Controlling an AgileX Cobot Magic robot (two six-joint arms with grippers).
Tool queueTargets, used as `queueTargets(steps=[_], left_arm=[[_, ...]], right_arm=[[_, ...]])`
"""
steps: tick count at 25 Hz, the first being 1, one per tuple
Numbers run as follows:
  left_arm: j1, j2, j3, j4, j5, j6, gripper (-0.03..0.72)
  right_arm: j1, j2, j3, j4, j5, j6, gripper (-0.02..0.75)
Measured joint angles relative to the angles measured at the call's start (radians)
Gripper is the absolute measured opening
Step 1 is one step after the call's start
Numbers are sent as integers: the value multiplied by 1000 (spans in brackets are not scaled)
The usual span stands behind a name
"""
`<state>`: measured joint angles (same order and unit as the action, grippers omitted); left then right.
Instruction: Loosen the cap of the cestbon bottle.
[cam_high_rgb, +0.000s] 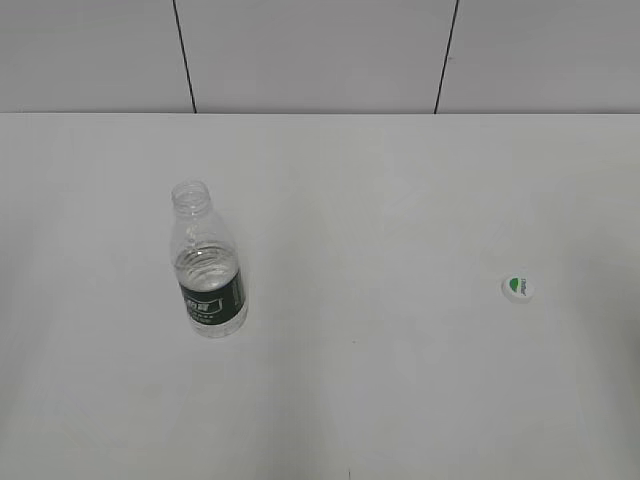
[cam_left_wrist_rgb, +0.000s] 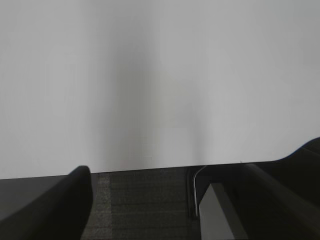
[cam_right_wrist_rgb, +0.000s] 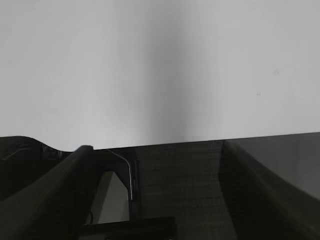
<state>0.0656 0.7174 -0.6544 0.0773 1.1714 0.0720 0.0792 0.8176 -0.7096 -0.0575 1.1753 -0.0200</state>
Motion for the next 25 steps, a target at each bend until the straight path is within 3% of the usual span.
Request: queueTargets(steps=[12, 21, 25], left_arm=[[0, -448, 93, -40, -72, 0, 519], [0, -710, 117, -59, -116, 0, 510], [0, -723, 120, -62, -118, 0, 510]], right_arm=[[0, -451, 162, 6, 14, 30, 588], [0, -796, 166, 7, 14, 33, 490], [0, -824, 167, 0, 16, 39, 483]])
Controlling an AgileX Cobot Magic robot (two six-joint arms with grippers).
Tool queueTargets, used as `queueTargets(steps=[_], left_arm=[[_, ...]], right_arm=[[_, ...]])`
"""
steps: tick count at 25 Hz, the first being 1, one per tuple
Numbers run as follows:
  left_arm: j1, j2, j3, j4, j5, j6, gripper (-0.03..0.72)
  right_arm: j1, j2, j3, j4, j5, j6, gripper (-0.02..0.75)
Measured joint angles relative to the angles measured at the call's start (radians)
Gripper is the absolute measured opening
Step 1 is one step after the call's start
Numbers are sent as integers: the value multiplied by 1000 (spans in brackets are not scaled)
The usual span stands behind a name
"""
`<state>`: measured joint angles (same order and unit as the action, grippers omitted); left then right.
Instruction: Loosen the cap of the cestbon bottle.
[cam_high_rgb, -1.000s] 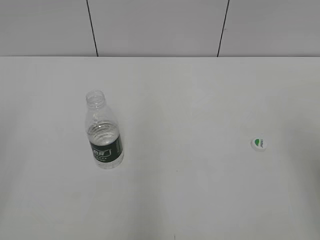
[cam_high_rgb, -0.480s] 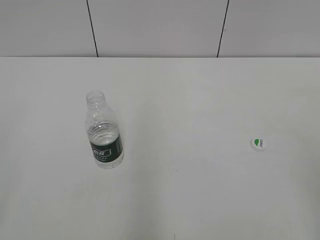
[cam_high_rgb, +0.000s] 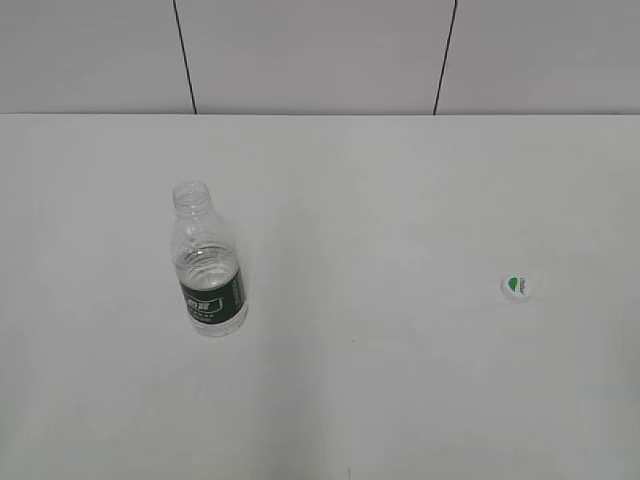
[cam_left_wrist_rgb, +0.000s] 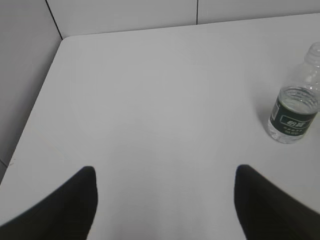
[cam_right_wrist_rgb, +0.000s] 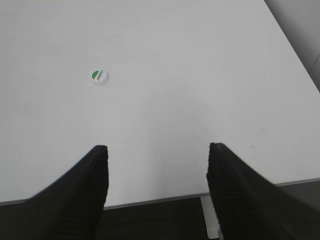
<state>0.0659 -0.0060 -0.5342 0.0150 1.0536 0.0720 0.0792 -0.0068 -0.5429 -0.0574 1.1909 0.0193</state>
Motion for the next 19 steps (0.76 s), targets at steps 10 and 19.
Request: queueTargets(steps=[10, 19], left_arm=[[0, 0, 3, 0, -1, 0, 510], [0, 0, 3, -3, -1, 0, 510]], right_arm=[[0, -1, 40, 4, -92, 5, 483], [0, -1, 40, 4, -92, 5, 482]])
